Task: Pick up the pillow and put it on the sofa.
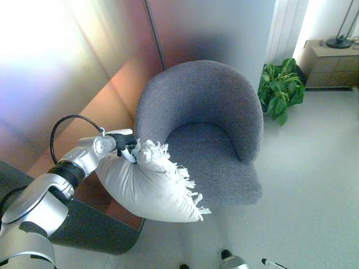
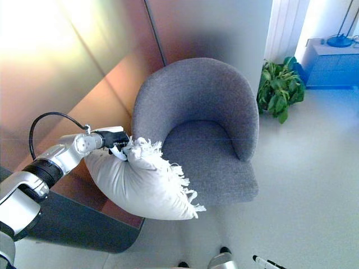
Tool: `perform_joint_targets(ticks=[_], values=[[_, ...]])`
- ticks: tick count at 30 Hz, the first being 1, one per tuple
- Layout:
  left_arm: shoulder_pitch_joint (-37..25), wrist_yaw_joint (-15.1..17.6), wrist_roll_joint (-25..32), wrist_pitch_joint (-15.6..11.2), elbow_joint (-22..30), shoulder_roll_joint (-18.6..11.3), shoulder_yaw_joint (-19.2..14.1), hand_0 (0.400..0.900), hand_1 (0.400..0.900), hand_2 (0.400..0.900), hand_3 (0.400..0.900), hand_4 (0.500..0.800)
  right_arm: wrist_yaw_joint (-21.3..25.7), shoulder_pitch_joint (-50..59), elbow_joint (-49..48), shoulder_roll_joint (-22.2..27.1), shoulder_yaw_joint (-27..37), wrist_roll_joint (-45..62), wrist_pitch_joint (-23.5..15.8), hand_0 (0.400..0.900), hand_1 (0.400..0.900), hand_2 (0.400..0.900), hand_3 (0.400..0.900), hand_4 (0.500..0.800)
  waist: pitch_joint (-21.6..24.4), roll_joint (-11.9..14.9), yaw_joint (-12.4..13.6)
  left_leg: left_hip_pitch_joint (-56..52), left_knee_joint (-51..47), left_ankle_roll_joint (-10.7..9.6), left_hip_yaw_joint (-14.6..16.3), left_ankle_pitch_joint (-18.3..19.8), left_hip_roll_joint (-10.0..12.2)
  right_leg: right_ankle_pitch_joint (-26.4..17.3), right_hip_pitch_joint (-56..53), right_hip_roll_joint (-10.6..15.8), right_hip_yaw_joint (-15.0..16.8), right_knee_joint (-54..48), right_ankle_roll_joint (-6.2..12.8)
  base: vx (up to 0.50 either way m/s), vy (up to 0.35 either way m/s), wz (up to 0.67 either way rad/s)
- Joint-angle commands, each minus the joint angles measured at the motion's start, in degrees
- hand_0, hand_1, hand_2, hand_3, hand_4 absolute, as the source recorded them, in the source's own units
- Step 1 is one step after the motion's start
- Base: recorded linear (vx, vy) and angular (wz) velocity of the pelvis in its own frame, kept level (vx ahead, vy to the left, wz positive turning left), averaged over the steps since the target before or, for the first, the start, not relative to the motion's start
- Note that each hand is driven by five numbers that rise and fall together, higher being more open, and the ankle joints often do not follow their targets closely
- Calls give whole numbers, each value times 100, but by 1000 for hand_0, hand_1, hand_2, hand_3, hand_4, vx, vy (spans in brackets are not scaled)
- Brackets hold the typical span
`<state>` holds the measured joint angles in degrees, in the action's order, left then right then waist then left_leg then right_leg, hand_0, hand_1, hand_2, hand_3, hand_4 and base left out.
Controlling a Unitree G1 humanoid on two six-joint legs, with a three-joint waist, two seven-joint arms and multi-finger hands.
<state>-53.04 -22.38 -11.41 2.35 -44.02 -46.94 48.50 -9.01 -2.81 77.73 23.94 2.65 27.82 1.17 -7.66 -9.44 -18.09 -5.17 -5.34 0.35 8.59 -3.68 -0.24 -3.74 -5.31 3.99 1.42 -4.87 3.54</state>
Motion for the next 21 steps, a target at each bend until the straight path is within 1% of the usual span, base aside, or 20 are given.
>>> perform_joint_targets(ticks=[1, 4, 6, 9, 13, 19, 20, 21], values=[[-1816, 309, -105, 4, -507, -499, -323, 400, 400, 400, 400, 500, 84, -249, 241, 199, 126, 238, 4, 900, 900, 900, 900, 800, 653, -202, -116, -444, 34, -241, 345, 471, -201, -190, 216, -251, 327, 85, 426, 36, -64, -20], [-1911, 264, -145, -37, -677, -404, -247, 400, 400, 400, 400, 500, 120, -368, 300, 200, 225, 322, 16, 900, 900, 900, 900, 800, 644, -217, -252, -449, 34, -222, 445, 470, -182, -201, 260, -287, 457, 102, 437, 54, -63, -26], [-1944, 242, -156, -1, -717, -336, -223, 400, 400, 400, 400, 500, 118, -446, 322, 184, 262, 304, -23, 900, 900, 900, 900, 800, 642, -241, -329, -460, 34, -205, 490, 477, -187, -206, 282, -305, 543, 107, 444, 65, -43, -24], [-1989, 241, -81, 138, -786, -218, -186, 400, 400, 400, 400, 500, 105, -543, 319, 143, 266, 270, -86, 900, 900, 900, 900, 800, 634, -275, -452, -485, 34, -189, 594, 491, -184, -218, 308, -323, 677, 105, 465, 65, -52, -28], [-2054, 248, -96, 260, -969, -42, -158, 400, 400, 400, 400, 500, 67, -660, 288, 96, 272, 317, -178, 900, 900, 900, 900, 800, 599, -313, -617, -488, 34, -173, 736, 496, -182, -243, 370, -349, 829, 112, 496, 27, -63, -25], [-1954, 340, -126, 501, -1078, 151, -254, 400, 400, 400, 400, 500, 134, -821, 298, 98, 352, 265, -242, 900, 900, 900, 900, 800, 511, -357, -785, -459, 34, -159, 856, 489, -202, -260, 463, -353, 951, 139, 502, -11, -25, -18], [-1930, 396, -55, 543, -1087, 172, -262, 400, 400, 400, 400, 500, 117, -845, 306, 125, 377, 267, -250, 900, 900, 900, 900, 800, 494, -365, -801, -458, 34, -157, 860, 485, -211, -262, 471, -354, 967, 144, 501, -20, 0, -9], [-1916, 397, -7, 612, -1090, 201, -286, 816, 816, 816, 816, 749, 109, -852, 310, 141, 386, 257, -244, 900, 900, 900, 900, 800, 483, -371, -809, -460, 34, -153, 869, 489, -220, -252, 474, -353, 966, 155, 498, -16, -1, -8]])
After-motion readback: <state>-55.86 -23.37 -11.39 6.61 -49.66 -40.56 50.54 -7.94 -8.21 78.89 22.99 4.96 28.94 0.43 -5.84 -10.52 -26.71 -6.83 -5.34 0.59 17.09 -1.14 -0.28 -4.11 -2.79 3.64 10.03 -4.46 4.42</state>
